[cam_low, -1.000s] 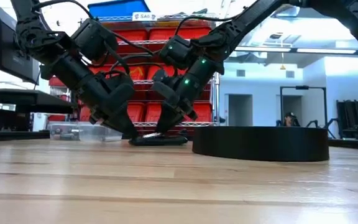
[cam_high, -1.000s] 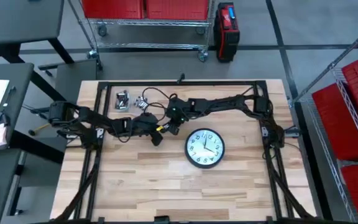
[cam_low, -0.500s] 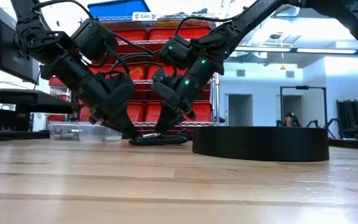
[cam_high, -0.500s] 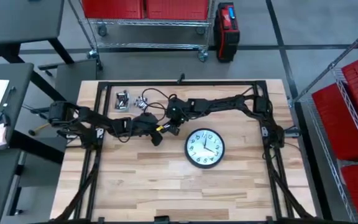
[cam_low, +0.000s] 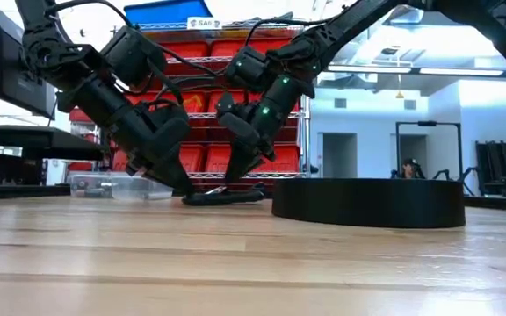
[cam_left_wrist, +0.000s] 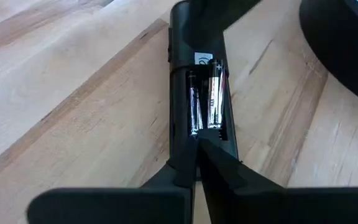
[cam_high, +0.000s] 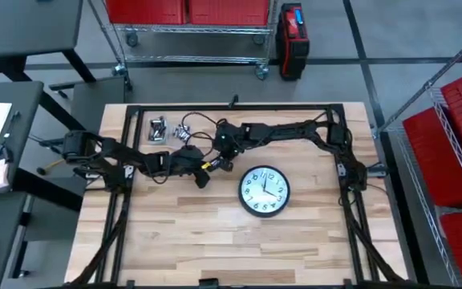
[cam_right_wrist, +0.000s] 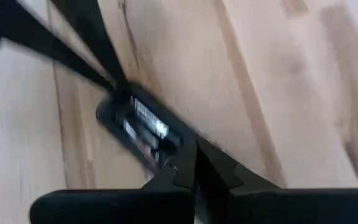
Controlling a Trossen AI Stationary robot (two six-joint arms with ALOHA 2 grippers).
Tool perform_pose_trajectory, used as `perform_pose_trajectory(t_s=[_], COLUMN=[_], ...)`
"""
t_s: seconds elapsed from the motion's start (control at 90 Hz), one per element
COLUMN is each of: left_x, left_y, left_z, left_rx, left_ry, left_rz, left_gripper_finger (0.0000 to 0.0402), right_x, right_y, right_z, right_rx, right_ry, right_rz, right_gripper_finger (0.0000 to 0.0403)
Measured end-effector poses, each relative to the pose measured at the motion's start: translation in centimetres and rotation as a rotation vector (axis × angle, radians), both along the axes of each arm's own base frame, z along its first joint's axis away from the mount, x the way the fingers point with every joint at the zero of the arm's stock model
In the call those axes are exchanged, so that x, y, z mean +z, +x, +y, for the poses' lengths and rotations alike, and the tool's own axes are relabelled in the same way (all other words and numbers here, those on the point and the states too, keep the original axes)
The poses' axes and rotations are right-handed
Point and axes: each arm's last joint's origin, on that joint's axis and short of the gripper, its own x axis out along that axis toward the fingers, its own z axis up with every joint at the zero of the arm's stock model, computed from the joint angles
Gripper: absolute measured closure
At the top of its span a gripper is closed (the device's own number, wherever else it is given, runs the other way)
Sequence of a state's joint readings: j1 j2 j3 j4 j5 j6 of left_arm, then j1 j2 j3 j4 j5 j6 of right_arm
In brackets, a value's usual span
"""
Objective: Insert battery
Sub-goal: Insert the silver battery into the remote
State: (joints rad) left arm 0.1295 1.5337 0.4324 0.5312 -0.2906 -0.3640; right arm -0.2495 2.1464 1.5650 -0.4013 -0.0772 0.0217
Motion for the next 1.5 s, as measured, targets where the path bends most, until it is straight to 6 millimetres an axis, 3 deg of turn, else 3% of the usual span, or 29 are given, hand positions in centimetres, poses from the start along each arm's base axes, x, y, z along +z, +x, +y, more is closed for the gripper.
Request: perform_pose_trajectory(t_s=[0.767, 1.011, 1.5], left_x=[0.0, 0.0, 0.1], left_y=[0.0, 0.0, 0.0], left_z=[0.0, 0.0, 0.0], left_rx=[-0.001, 0.000, 0.004], left_ry=[0.000, 0.002, -0.008], left_rz=[0.002, -0.003, -0.015], left_gripper_finger=[0.0402, 0.0402, 0.0402], right_x=[0.1, -1.5, -1.7], right_y=[0.6, 0.4, 0.5], right_z=[1.6, 1.8, 3.4], right_rx=[0.013, -0.010, 0.053], right_ry=[0.010, 0.028, 0.034], right_rz=[-0.023, -0.026, -0.002], right_gripper_finger=[0.0403, 0.0403, 0.0403])
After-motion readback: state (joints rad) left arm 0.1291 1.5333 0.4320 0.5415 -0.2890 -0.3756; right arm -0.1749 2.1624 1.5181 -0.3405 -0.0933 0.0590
